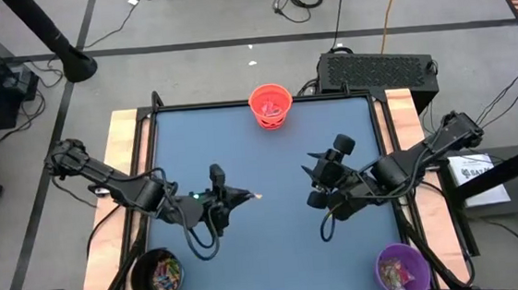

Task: Sort candy by brand, put in halloween buckets
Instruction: Put the red candy into the black bucket

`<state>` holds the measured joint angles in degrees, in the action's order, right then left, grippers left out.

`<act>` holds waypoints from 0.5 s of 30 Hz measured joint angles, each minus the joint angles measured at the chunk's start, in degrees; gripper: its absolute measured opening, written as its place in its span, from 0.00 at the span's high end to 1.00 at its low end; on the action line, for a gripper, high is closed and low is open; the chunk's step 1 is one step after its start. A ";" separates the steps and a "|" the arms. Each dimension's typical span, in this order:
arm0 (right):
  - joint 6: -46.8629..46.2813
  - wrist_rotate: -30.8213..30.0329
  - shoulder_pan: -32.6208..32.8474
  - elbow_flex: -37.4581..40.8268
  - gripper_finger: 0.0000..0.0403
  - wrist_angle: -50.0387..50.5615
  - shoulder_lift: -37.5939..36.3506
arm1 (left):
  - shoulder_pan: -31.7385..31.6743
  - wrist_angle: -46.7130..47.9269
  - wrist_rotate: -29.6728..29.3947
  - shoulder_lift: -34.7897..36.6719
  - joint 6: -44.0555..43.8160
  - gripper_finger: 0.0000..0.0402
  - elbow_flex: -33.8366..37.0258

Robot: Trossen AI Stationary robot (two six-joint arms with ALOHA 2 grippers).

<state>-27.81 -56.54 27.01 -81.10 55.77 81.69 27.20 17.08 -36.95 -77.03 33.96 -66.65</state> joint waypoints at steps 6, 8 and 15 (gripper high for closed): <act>0.24 -0.03 0.09 0.00 0.61 -0.07 0.00 | 0.06 0.05 0.02 0.06 -0.15 0.88 0.00; 0.24 -0.08 0.04 0.00 0.61 -0.07 0.00 | 0.04 0.07 0.00 0.06 -0.17 0.88 0.00; 0.44 -0.06 0.09 0.00 0.61 -0.04 0.00 | -0.65 0.84 -10.14 0.22 -4.06 0.88 0.00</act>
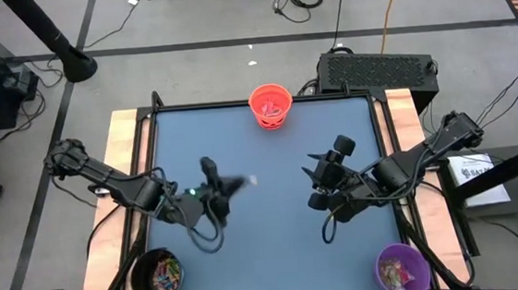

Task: Sort candy by brand, put in halloween buckets
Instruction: Put the red candy into the black bucket

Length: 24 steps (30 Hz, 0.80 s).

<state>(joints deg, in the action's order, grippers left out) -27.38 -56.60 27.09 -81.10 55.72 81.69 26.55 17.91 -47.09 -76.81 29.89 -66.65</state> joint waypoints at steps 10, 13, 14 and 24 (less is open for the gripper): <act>0.00 -0.02 -0.13 0.00 0.61 0.10 0.00 | -2.96 18.50 -22.82 9.45 -30.11 0.88 0.00; 0.00 -0.04 -0.15 0.00 0.61 0.26 0.00 | -2.85 26.30 -23.89 13.15 -40.90 0.88 -0.01; 0.00 -0.04 -0.15 0.00 0.61 0.33 0.00 | -2.63 28.25 -23.89 14.10 -44.06 0.88 0.13; 0.02 -0.08 -0.15 0.00 0.61 0.35 0.00 | 2.22 37.03 -23.23 18.29 -56.54 0.88 0.72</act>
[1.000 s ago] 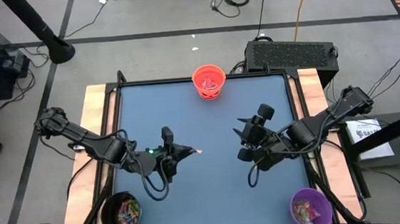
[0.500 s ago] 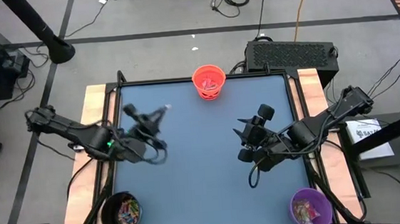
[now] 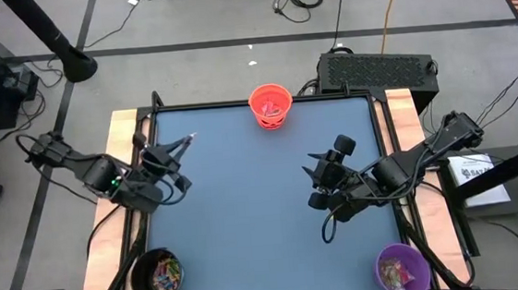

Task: Sort candy by brand, put in halloween buckets
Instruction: Put the red candy into the black bucket

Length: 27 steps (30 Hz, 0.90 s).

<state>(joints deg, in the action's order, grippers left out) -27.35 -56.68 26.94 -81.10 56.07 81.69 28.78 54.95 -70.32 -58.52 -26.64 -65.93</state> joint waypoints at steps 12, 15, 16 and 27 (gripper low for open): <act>-0.11 -0.15 0.00 0.00 0.61 -0.02 0.00 | 4.18 -0.44 10.15 0.13 0.69 0.88 0.00; -0.50 0.12 0.00 0.00 0.61 -0.02 0.00 | 6.73 -0.16 26.17 -0.02 -3.67 0.88 0.00; -0.50 0.16 0.00 0.00 0.61 -0.02 0.00 | 8.02 -0.18 31.45 -0.32 -5.85 0.88 0.00; -2.99 1.60 0.00 0.00 0.61 -0.07 -0.01 | 27.56 0.03 58.34 -7.59 -29.53 0.88 0.04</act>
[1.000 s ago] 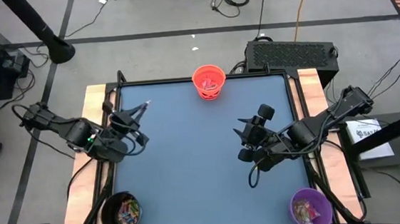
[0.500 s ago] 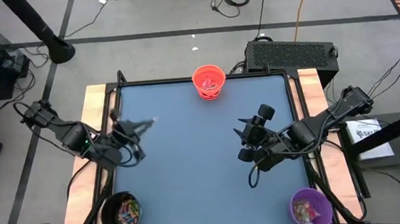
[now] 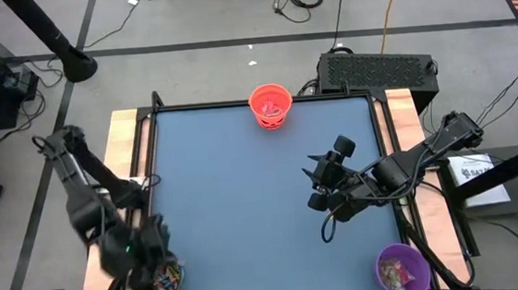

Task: Sort candy by brand, put in halloween buckets
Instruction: Put the red candy into the black bucket

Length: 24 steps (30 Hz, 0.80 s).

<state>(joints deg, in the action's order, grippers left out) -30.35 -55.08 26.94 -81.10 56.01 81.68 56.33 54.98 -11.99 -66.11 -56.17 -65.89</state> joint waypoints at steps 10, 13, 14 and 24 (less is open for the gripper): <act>-0.06 -0.03 0.00 0.00 0.61 -0.02 0.01 | 12.76 0.04 1.38 -8.85 -15.10 0.86 0.00; 0.49 -0.03 0.00 0.00 0.61 -0.02 0.01 | 13.18 0.20 1.35 -10.55 -18.49 0.79 0.00; 0.79 -0.05 0.00 0.00 0.61 -0.02 0.01 | 13.16 0.15 1.33 -10.87 -19.38 0.76 0.00; 1.34 -0.05 0.00 0.00 0.61 -0.02 0.01 | 12.64 5.52 2.63 -11.49 -20.76 0.50 0.00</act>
<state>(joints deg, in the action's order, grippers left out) -29.00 -55.13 26.94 -81.10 55.99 81.69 68.97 60.50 -9.36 -77.60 -76.93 -65.89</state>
